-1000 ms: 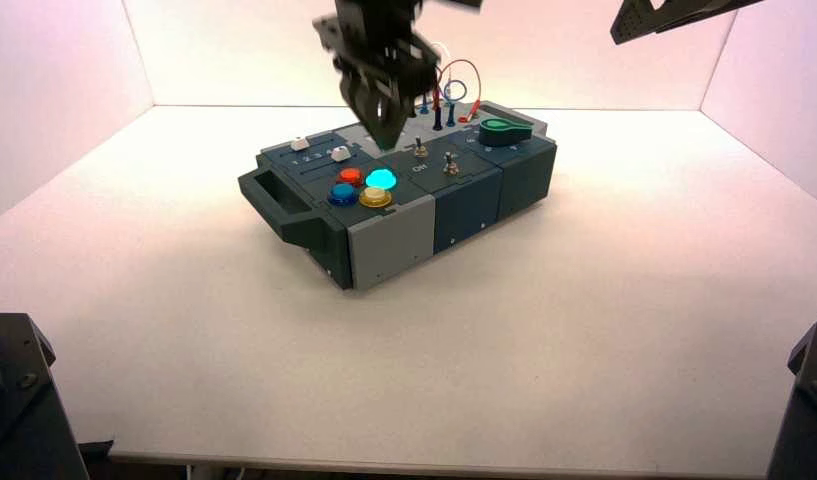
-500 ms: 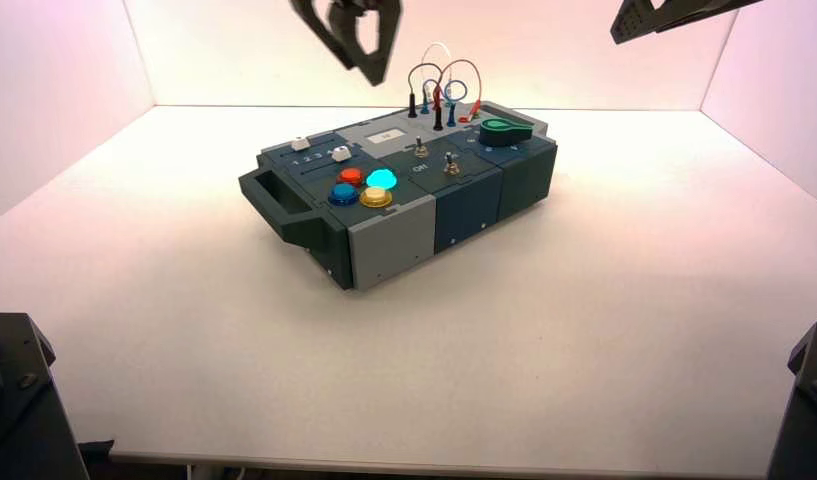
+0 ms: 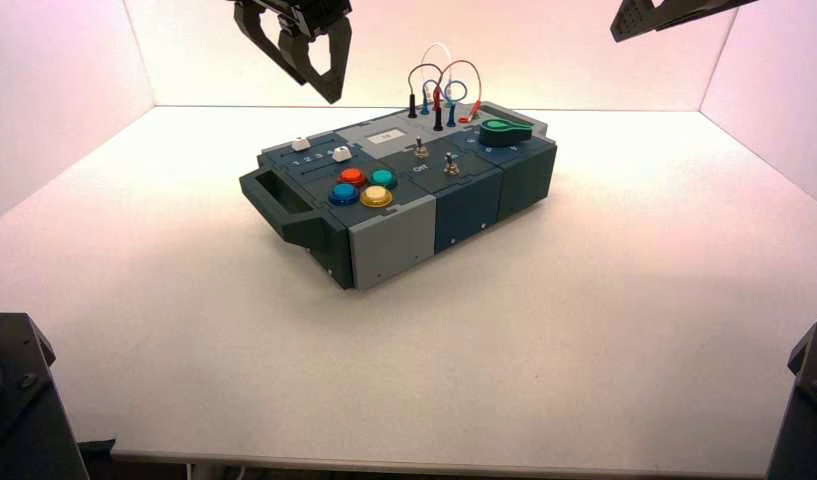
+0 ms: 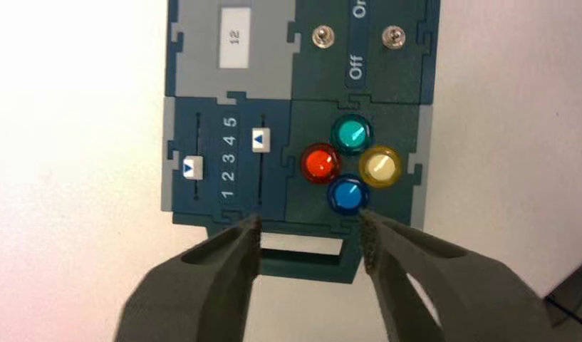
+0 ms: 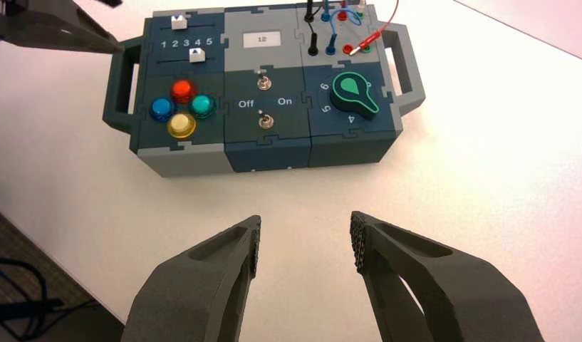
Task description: Push the green button with the left gripper.
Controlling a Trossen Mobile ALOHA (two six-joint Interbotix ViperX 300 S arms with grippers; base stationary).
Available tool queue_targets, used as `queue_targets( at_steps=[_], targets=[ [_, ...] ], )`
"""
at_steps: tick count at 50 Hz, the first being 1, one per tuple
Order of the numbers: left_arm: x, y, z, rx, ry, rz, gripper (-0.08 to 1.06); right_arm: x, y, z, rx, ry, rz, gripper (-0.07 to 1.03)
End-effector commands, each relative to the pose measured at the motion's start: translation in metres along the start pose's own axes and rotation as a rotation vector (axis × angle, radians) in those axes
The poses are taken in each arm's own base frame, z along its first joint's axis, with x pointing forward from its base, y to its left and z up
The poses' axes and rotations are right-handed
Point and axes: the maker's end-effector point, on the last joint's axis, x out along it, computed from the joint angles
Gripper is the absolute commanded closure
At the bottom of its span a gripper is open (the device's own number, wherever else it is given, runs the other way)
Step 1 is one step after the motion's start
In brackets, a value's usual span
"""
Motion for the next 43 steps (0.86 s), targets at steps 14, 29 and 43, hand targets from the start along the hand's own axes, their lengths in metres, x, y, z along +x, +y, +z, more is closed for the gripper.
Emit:
queue_targets(
  at_steps=[14,29,43],
  targets=[
    [-0.0055,0.0126,0.0029,-0.029,-0.031,0.024,0.21,-0.0029,-0.0004,0.0078,0.008,-0.026,0.0,0.3],
    [-0.0034,0.012,0.0028,-0.034,-0.025,0.019,0.21,-0.0052,-0.0003,0.0086,0.011,-0.04,0.001,0.3],
    [-0.0037,0.0117,0.0021,-0.035,-0.02,0.017,0.21,-0.0056,-0.0003,0.0083,0.011,-0.041,0.001,0.3]
  ],
)
